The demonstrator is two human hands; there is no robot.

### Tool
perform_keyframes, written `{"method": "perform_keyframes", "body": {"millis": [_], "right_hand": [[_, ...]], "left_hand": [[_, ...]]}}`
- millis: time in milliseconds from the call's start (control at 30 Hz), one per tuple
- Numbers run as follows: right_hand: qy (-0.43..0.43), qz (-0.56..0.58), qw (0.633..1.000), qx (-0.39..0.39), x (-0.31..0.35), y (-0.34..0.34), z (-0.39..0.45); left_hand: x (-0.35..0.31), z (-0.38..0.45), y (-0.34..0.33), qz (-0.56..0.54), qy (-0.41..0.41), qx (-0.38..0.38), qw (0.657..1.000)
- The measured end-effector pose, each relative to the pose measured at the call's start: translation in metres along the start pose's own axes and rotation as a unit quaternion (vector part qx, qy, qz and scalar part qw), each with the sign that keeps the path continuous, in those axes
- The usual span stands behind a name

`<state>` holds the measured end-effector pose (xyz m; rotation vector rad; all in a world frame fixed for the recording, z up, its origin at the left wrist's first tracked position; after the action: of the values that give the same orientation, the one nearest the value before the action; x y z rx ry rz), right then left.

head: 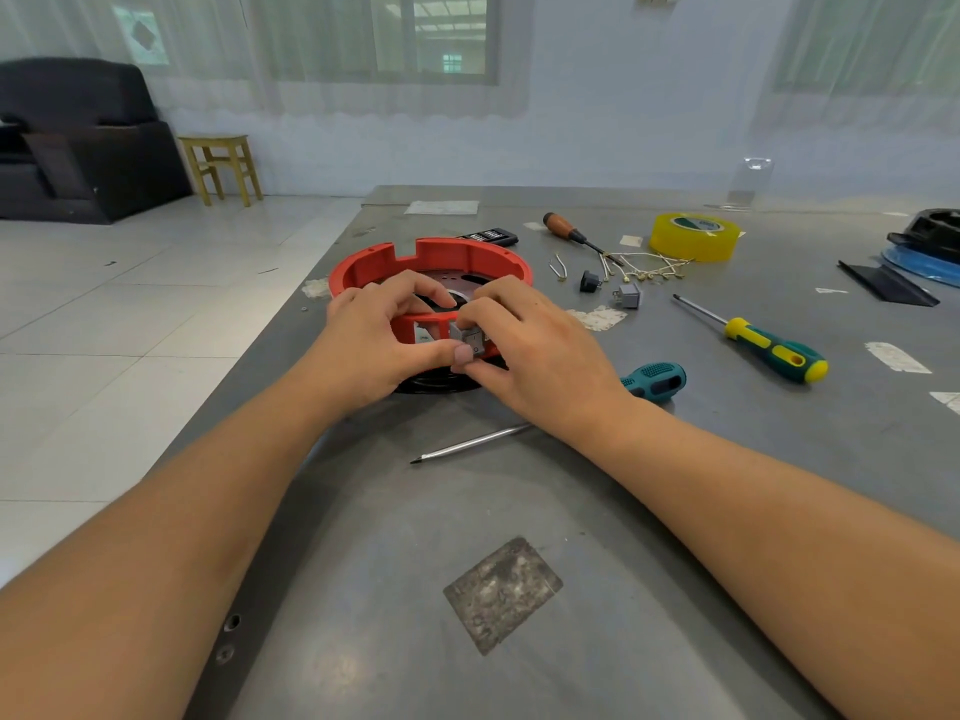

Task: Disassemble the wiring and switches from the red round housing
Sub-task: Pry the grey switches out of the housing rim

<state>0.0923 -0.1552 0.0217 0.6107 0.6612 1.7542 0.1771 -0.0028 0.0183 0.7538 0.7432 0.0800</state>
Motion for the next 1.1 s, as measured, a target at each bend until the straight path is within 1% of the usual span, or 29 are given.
{"method": "perform_keyframes", "body": {"millis": [100, 233, 367, 467, 600, 667, 767, 833, 867, 967, 1100], "right_hand": [[-0.022, 0.038, 0.999, -0.014, -0.004, 0.004, -0.003], [-0.056, 0.082, 0.995, -0.008, -0.008, 0.010, -0.009], [-0.085, 0.146, 0.985, -0.024, -0.012, 0.018, -0.011], [-0.110, 0.204, 0.973, -0.020, -0.016, 0.021, -0.012], [-0.140, 0.262, 0.955, -0.003, -0.026, 0.023, -0.013], [-0.126, 0.249, 0.960, 0.018, -0.030, 0.024, -0.013], [-0.079, 0.212, 0.974, 0.027, -0.035, 0.029, -0.012], [-0.072, 0.197, 0.977, 0.033, -0.043, 0.030, -0.011], [-0.086, 0.196, 0.976, 0.034, -0.050, 0.030, -0.010], [-0.183, 0.201, 0.961, 0.041, -0.081, 0.032, -0.008], [-0.305, 0.187, 0.931, 0.074, -0.133, 0.033, -0.002]], "left_hand": [[-0.006, -0.006, -0.003, 0.055, -0.051, -0.036, 0.997], [-0.014, -0.012, -0.007, 0.095, -0.100, -0.041, 0.990], [-0.027, -0.013, -0.011, 0.203, -0.176, -0.066, 0.961], [-0.032, -0.013, -0.015, 0.226, -0.197, -0.074, 0.951], [-0.038, -0.012, -0.019, 0.238, -0.202, -0.076, 0.947], [-0.042, -0.012, -0.022, 0.258, -0.214, -0.068, 0.940], [-0.045, -0.011, -0.024, 0.297, -0.235, -0.060, 0.924], [-0.044, -0.010, -0.025, 0.302, -0.224, -0.053, 0.925], [-0.042, -0.009, -0.025, 0.297, -0.209, -0.048, 0.930], [-0.034, -0.006, -0.026, 0.293, -0.154, -0.030, 0.943], [-0.019, -0.003, -0.024, 0.289, -0.098, -0.032, 0.952]]}}
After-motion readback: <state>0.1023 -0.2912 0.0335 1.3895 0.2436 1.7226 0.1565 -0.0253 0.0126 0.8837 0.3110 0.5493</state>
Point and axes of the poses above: each hand's wrist, its own z-axis towards the middle knuckle, its own y-axis out of the back of the hand, x = y × z, the point moved 5 cm from there along z, towards the middle knuckle, and after that the axes turned 9 degrees about -y, right-handed, at the moved point
